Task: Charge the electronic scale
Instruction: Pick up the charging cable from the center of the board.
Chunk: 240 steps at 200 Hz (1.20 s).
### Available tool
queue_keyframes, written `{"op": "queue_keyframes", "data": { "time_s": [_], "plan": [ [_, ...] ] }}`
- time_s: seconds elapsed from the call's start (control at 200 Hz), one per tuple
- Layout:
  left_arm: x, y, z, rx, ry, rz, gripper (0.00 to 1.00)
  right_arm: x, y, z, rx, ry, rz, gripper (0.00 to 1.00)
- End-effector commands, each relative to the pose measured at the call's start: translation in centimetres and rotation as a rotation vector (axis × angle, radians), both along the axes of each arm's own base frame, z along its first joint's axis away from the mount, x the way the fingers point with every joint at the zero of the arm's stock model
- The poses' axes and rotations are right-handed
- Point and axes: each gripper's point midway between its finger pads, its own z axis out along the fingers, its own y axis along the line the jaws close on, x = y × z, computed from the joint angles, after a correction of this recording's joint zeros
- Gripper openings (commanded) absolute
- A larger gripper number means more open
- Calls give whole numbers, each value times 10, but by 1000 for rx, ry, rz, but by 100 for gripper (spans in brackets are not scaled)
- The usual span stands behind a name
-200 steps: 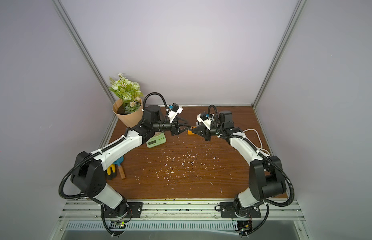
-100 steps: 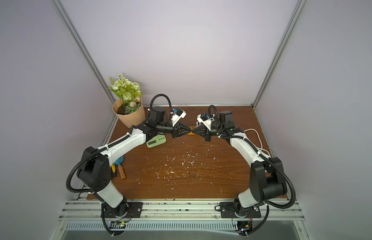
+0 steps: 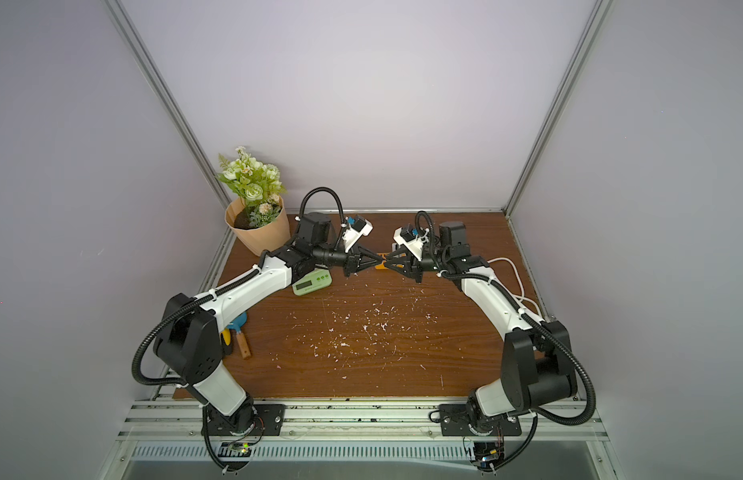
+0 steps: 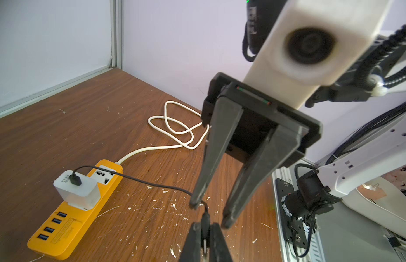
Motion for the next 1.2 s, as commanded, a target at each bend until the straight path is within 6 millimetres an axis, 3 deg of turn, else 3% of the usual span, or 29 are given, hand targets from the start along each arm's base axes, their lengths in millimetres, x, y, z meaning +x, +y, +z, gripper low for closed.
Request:
{"op": "queue_keyframes", "data": {
  "time_s": [0.0,0.16,0.285,0.415,0.605,1.196],
  "plan": [
    [-4,0,18,-38,-59,3,5,5,-17,37,13,-173,-141,31],
    [-2,0,22,-57,-64,19,5,26,-50,58,109,-227,-461,34],
    [-1,1,26,-79,-70,35,5,27,-61,60,238,-138,-553,37],
    [-3,1,29,-96,-72,35,5,6,-52,62,410,-44,-444,46],
    [-7,1,30,-106,-73,21,5,-12,-45,67,544,31,-315,49],
    [-17,4,38,-119,-88,-9,6,-17,-18,58,597,142,-25,48]
  ]
}}
